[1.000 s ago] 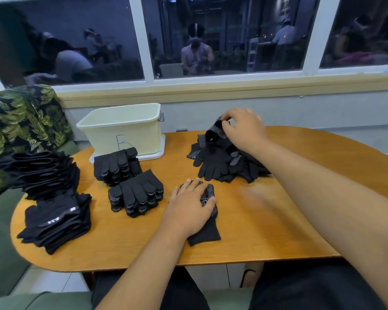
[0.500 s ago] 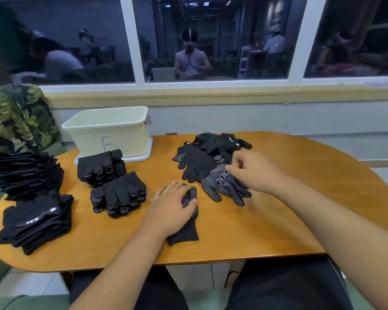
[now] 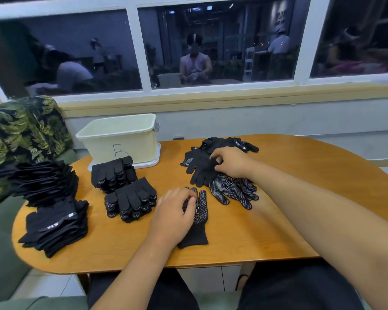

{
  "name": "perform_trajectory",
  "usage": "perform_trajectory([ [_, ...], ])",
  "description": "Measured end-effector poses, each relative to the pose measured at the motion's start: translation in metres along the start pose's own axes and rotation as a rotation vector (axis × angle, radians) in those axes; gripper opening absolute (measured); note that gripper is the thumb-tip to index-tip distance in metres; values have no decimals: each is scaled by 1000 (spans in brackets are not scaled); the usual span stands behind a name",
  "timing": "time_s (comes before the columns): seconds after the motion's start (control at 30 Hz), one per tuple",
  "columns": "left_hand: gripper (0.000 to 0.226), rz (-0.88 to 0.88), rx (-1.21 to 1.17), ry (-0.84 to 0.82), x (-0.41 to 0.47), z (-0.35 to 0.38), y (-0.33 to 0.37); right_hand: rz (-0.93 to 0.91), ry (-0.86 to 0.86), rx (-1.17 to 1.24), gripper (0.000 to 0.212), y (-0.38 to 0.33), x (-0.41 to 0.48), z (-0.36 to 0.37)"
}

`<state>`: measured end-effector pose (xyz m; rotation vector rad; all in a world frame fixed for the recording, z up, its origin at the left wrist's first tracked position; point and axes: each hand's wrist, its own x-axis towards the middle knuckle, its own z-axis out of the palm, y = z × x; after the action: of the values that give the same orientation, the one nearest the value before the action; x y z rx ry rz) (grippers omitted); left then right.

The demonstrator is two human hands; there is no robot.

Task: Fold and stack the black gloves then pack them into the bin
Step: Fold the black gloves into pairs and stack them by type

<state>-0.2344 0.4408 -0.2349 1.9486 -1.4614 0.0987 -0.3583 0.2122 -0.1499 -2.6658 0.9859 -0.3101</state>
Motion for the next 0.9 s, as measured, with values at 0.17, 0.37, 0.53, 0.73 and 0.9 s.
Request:
perform_trajectory([
  [0.17, 51, 83, 126, -363, -21, -4, 8, 30, 78, 403, 11, -2, -8, -38],
  [0.37, 58, 85, 167, -467, -19, -2, 16, -16, 124, 730, 11, -27, -11, -70],
  [0.53, 36, -53, -116, -72, -24, -10, 4, -68, 136, 861, 9, -58, -10, -65],
  [0.73, 16, -65, -18, -138, -47, -24, -23, -54, 127, 882, 15, -75, -3, -44],
  [0.9, 25, -70, -17, -174, -48, -26, -25, -48, 131, 868, 17, -78, -4, -34],
])
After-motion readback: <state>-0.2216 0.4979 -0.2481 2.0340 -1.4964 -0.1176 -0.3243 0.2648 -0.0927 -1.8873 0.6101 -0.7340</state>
